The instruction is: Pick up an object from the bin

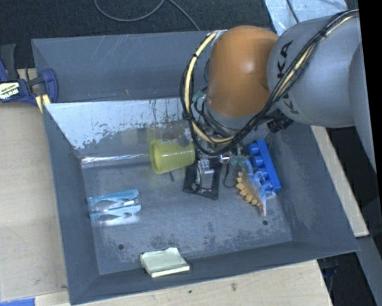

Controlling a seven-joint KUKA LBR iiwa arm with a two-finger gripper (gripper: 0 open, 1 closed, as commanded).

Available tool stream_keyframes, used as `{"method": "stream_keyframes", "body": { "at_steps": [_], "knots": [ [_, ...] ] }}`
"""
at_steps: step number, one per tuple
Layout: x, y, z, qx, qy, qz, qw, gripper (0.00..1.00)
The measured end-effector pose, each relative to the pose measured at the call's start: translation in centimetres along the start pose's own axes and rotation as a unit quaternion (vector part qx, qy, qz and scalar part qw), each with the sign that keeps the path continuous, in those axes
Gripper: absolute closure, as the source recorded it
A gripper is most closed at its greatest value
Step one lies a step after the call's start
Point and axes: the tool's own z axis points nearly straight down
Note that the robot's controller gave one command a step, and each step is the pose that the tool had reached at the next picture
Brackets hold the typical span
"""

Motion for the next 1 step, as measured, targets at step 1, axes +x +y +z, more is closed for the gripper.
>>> {"method": "stream_keyframes", "body": {
  "at_steps": [1],
  "knots": [
    [-0.16, -0.02, -0.52, 0.0, -0.0041, 0.0, 1.0, 0.0]
  ]
}}
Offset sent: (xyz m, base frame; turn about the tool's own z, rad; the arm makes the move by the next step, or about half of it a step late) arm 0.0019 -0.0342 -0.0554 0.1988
